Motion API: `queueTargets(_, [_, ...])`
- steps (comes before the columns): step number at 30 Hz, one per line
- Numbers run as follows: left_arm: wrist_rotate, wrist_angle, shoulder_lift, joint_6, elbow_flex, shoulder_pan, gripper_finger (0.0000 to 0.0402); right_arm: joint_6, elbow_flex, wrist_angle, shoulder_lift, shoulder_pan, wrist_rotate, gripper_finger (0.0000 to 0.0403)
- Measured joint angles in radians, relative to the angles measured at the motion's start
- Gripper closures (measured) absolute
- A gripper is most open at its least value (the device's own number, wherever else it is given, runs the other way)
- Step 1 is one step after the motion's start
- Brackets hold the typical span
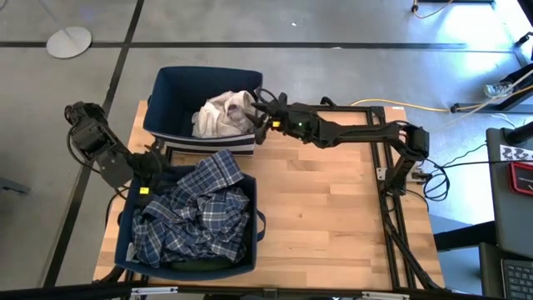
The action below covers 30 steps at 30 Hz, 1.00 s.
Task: Sort clothes
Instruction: Return to Home Position
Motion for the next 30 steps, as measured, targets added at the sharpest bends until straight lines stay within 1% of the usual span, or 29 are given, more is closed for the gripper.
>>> queueTargets(2, [-0.004, 0.000, 0.004, 0.003, -0.001, 0.000, 0.0251, -0.010, 0.000, -0.052, -0.024, 0.013, -0.018, 0.0188])
queueTargets(5, [-0.009, -0.001, 0.004, 0.004, -0.024, 0.000, 0.0251, -0.036, 0.000, -0.139, -0.099, 0.046, -0.022, 0.0158])
queueTargets(9, [-0.068, -0.001, -0.005, 0.007, -0.039, 0.000, 0.0251, -0.038, 0.002, -0.313, -0.213, 0.128, -0.021, 0.0147])
queueTargets(11, [-0.128, 0.003, -0.015, 0.026, -0.039, 0.000, 0.0252, -0.039, 0.001, -0.432, -0.273, 0.172, 0.003, 0.0150])
queueTargets(15, [-0.310, 0.015, -0.045, 0.068, -0.039, 0.000, 0.0252, -0.023, 0.001, -0.623, -0.398, 0.238, 0.042, 0.0170])
queueTargets(16, [-0.340, 0.023, -0.056, 0.081, -0.039, 0.000, 0.0252, -0.017, 0.000, -0.663, -0.425, 0.253, 0.045, 0.0178])
queueTargets(17, [-0.349, 0.033, -0.067, 0.100, -0.039, 0.000, 0.0252, -0.012, -0.005, -0.686, -0.450, 0.268, 0.048, 0.0186])
queueTargets(21, [-0.351, 0.073, -0.142, 0.168, -0.054, 0.000, 0.0252, -0.008, -0.069, -0.720, -0.546, 0.322, 0.073, 0.0225])
queueTargets(23, [-0.350, 0.139, -0.200, 0.226, -0.089, 0.000, 0.0252, -0.008, -0.118, -0.715, -0.588, 0.336, 0.100, 0.0247])
queueTargets(25, [-0.326, 0.244, -0.270, 0.296, -0.136, 0.000, 0.0252, -0.008, -0.176, -0.691, -0.625, 0.338, 0.115, 0.0268])
queueTargets(27, [-0.279, 0.345, -0.339, 0.370, -0.189, 0.000, 0.0251, -0.001, -0.235, -0.661, -0.659, 0.337, 0.115, 0.0288])
queueTargets(30, [-0.229, 0.505, -0.429, 0.454, -0.273, 0.000, 0.0251, 0.001, -0.320, -0.589, -0.696, 0.338, 0.087, 0.0313])
